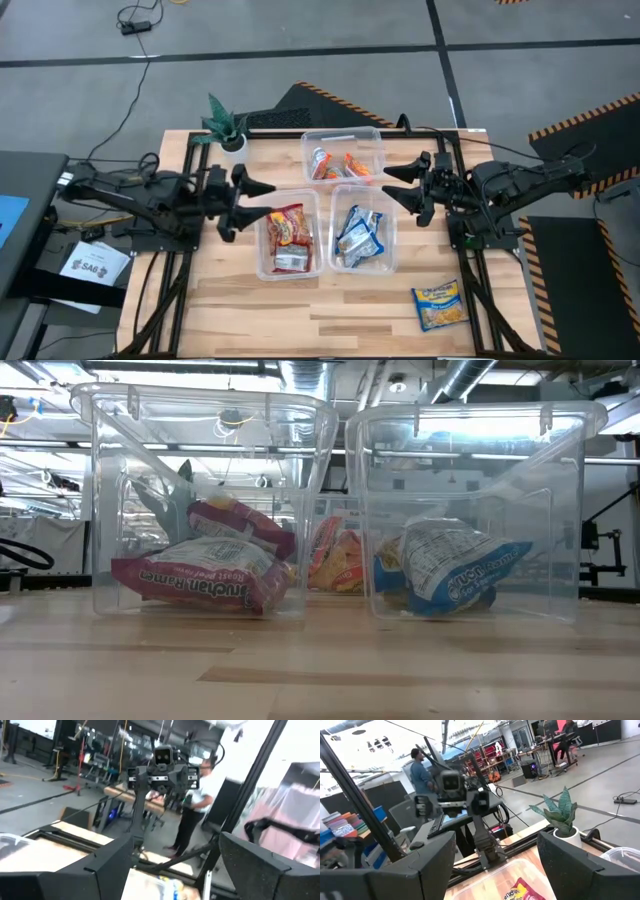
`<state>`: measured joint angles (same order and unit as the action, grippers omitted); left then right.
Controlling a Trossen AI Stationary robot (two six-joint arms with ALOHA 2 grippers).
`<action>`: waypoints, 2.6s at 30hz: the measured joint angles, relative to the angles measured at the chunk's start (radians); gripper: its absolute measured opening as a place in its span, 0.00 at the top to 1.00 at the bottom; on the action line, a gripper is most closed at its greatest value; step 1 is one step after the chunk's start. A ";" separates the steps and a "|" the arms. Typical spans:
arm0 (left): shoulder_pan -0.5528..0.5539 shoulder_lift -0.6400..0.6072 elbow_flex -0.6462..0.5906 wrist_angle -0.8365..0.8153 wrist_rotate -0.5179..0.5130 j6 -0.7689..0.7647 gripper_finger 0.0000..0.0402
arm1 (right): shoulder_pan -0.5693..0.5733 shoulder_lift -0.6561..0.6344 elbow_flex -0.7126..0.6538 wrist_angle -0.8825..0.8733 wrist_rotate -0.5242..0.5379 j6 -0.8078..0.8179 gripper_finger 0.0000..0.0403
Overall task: Sort Maruchan noodles
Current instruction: Put the blue noodle pack into the bottom right transparent bin
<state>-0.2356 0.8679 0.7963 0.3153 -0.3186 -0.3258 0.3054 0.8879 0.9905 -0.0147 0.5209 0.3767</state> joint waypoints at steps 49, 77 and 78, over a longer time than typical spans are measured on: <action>0.026 -0.122 -0.162 0.094 -0.010 -0.080 0.30 | 0.031 0.000 0.000 -0.066 -0.001 0.085 0.25; 0.026 -0.122 -0.162 0.093 -0.046 -0.082 0.30 | 0.533 0.432 -0.080 -0.973 -0.636 1.391 0.25; 0.026 -0.122 -0.162 0.093 -0.047 -0.082 0.30 | 0.533 0.464 -0.082 -0.974 -0.643 1.409 0.25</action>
<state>-0.2096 0.7460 0.6342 0.4088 -0.3659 -0.4080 0.8379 1.3515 0.9085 -0.9890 -0.1225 1.7854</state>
